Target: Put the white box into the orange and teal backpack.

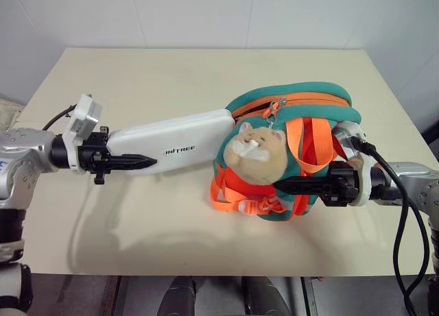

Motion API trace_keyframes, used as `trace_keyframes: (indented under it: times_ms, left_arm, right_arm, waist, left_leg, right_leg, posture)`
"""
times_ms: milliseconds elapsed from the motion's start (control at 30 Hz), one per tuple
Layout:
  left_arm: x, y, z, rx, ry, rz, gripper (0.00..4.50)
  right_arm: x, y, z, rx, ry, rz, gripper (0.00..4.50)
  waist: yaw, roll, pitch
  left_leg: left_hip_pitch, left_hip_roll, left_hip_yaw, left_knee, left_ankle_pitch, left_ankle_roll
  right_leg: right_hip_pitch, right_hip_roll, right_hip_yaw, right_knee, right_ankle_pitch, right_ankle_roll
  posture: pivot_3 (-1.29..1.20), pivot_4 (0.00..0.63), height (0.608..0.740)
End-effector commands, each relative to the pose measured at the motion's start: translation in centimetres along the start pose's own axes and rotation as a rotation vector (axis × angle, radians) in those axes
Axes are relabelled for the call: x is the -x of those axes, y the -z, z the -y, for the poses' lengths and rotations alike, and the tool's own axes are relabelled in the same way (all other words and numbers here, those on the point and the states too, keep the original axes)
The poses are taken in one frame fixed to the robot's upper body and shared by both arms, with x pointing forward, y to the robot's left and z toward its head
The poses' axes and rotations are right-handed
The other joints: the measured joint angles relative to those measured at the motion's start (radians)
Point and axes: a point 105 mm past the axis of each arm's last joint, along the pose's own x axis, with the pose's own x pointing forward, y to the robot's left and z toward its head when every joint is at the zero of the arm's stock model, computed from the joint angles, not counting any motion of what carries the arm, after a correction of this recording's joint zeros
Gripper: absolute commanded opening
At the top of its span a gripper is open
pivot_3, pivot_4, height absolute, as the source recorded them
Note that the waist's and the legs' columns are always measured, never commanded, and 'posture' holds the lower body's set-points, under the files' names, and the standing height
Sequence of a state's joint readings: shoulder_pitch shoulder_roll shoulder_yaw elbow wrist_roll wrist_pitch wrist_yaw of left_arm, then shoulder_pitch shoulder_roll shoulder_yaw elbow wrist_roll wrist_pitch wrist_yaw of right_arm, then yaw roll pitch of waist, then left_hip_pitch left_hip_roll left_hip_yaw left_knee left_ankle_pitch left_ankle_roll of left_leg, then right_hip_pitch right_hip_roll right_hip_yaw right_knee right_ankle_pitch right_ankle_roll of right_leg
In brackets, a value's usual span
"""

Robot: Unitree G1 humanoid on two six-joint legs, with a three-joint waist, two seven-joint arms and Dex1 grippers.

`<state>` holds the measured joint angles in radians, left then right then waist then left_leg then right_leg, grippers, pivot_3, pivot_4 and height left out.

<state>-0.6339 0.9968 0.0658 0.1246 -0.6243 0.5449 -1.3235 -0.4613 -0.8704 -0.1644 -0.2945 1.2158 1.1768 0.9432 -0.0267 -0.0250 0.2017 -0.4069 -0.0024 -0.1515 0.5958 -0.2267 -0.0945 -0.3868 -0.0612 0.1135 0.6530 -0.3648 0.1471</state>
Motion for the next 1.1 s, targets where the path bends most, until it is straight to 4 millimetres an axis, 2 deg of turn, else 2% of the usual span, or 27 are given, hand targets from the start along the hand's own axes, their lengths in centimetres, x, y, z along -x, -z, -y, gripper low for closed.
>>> trace_keyframes:
  times_ms: [33, 200, 300, 433, 633, 800, 1100]
  left_arm:
    - [0.0, -1.0, -1.3, -0.093, -0.035, -0.033, 1.28]
    - [-1.5, -3.2, -1.5, -0.143, 0.027, 0.02, 1.28]
    - [-3.2, -4.5, -0.6, -0.162, 0.129, 0.018, 1.28]
    - [-4.7, -5.0, 0.2, -0.179, 0.232, -0.031, 1.28]
    - [-6.7, -5.8, 0.0, -0.243, 0.324, -0.107, 1.28]
    - [-9.3, -7.1, -0.4, -0.311, 0.353, -0.144, 1.28]
    - [-15.0, -8.8, 1.6, -0.479, 0.483, -0.163, 1.28]
  right_arm:
    - [-0.3, -0.2, -0.9, 0.03, -0.024, 0.018, 0.01]
    - [-0.4, -0.2, -1.0, 0.026, -0.02, 0.033, 0.01]
    - [-0.6, -0.1, -1.0, 0.026, -0.02, 0.038, 0.01]
    - [-0.8, -0.2, -1.1, 0.028, -0.025, 0.043, 0.01]
    - [-1.1, -0.2, -1.1, 0.029, -0.038, 0.046, 0.01]
    - [-1.5, -0.2, -1.1, 0.032, -0.048, 0.05, 0.01]
    - [-2.0, 0.1, -1.1, 0.033, -0.056, 0.06, 0.01]
  waist:
    - [-0.001, 0.0, 0.0]
    - [-0.001, 0.0, 0.0]
    - [-0.001, -0.001, 0.001]
    - [-0.006, -0.001, 0.001]
    - [-0.006, -0.001, 0.001]
    - [-0.002, -0.002, 0.001]
    - [-0.002, -0.002, 0.001]
  left_leg:
    - [0.0, 0.0, 0.0, 0.0, 0.0, 0.0]
    - [-0.001, 0.0, 0.0, 0.0, 0.0, 0.0]
    - [-0.003, 0.0, 0.0, 0.0, 0.0, 0.0]
    - [-0.004, 0.0, 0.0, 0.0, 0.0, 0.0]
    - [-0.004, 0.0, 0.0, 0.0, 0.0, 0.001]
    - [-0.004, 0.0, 0.0, 0.002, 0.0, 0.001]
    - [-0.005, 0.0, 0.0, 0.002, 0.0, 0.001]
  right_leg:
    - [0.0, 0.0, 0.0, 0.0, 0.0, 0.0]
    - [-0.001, 0.0, 0.0, 0.0, 0.0, 0.0]
    - [-0.002, 0.0, 0.0, 0.001, 0.0, 0.0]
    - [-0.003, 0.0, 0.0, 0.001, 0.0, 0.0]
    - [-0.004, 0.0, 0.0, 0.002, 0.0, 0.0]
    - [-0.004, 0.0, 0.0, 0.002, 0.0, 0.001]
    - [-0.005, 0.0, 0.0, 0.002, 0.0, 0.001]
  posture:
    - [0.0, 0.15, 0.74]
    - [0.0, 0.15, 0.74]
    - [0.0, 0.15, 0.74]
    - [0.0, 0.15, 0.74]
    - [0.0, 0.15, 0.74]
    - [0.0, 0.15, 0.74]
    - [0.0, 0.15, 0.74]
